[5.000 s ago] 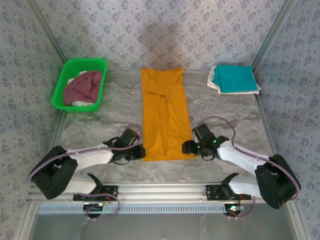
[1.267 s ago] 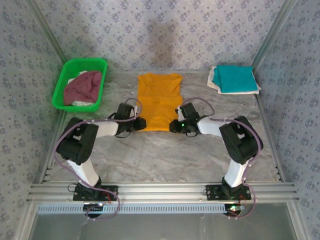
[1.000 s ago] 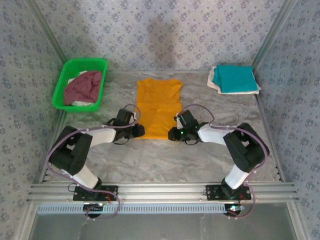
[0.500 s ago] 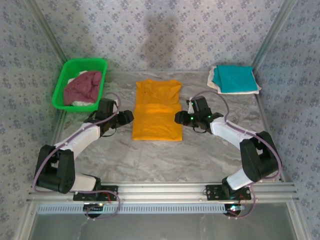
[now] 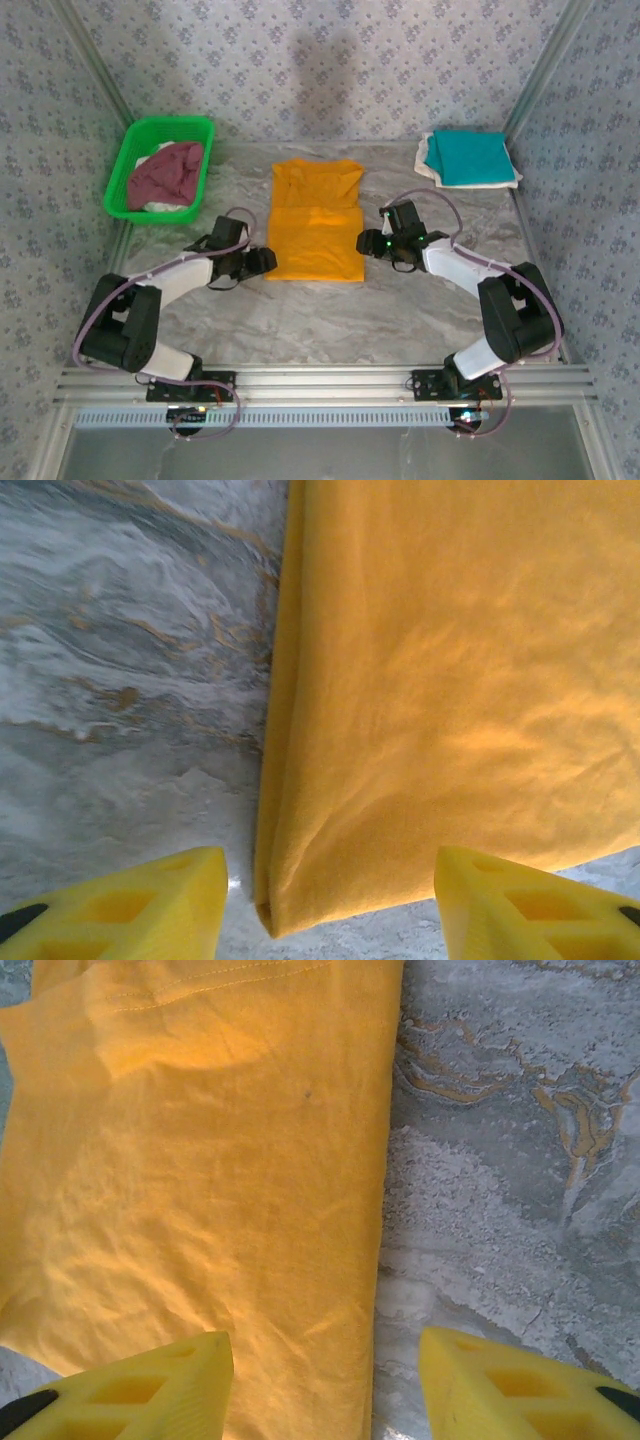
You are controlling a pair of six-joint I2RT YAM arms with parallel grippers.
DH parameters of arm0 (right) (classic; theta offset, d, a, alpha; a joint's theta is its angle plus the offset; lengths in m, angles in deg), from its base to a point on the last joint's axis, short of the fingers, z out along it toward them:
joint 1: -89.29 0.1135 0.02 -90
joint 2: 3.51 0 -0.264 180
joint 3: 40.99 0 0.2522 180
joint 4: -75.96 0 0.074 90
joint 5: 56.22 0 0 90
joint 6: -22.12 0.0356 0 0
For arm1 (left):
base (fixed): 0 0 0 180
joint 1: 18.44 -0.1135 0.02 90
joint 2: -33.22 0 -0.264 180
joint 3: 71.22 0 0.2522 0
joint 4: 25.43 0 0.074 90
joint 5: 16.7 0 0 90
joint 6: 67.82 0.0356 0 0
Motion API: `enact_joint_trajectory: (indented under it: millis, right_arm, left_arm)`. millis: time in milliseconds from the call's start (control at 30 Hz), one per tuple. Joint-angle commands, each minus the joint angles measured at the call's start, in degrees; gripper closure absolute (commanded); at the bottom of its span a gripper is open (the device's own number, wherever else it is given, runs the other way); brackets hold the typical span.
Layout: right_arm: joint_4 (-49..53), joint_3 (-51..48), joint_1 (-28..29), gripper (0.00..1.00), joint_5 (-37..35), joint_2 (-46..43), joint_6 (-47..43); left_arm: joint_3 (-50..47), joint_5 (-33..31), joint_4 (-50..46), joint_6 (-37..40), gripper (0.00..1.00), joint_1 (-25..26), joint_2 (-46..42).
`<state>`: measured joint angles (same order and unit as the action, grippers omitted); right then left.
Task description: Fold and stack the t-shirts
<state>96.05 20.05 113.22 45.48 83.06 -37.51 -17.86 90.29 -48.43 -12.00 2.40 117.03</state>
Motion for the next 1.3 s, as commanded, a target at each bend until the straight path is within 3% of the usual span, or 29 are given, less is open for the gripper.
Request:
enact_joint_trajectory:
  millis: [0, 200, 500, 733, 800, 933, 1067, 1267]
  right_arm:
    - [-0.26, -1.04, 0.03, 0.46, -1.79, 0.02, -1.47]
    - [-0.82, -2.42, -0.04, 0.46, -2.81, -1.41, -1.36]
    - [-1.33, -2.12, -0.50, 0.44, -2.55, -0.88, -1.61]
    - [-1.13, -2.13, -0.37, 0.44, -2.30, -1.02, -1.04]
    - [0.08, -2.20, -0.13, 0.44, -2.45, -1.77, -0.99]
    - [2.28, -3.87, -0.49, 0.43, -2.29, -4.64, -0.13]
    - [3.81, -5.45, -1.87, 0.41, 2.56, -4.66, 1.84]
    - [7.71, -5.09, 0.24, 0.42, 3.56, -2.44, 1.49]
  left_arm:
    - [0.33, 1.58, 3.28, -0.15, 0.42, 1.10, 2.73]
    - [1.44, 2.25, 5.65, -1.45, 0.42, 3.32, 7.08]
    - [0.02, 1.68, 6.82, -3.06, 0.50, 4.37, 7.57]
    - [0.02, 1.12, 7.68, -3.02, 0.64, 5.34, 6.45]
    - [0.13, 0.76, 7.10, -2.92, 0.73, 5.44, 6.71]
    - [-0.72, 0.45, 6.60, -3.12, 0.80, 5.44, 6.65]
    - [-2.17, 0.87, 7.04, -3.82, 0.84, 5.61, 6.11]
    - [-2.98, -0.68, 5.17, -3.19, 0.93, 5.60, 4.72]
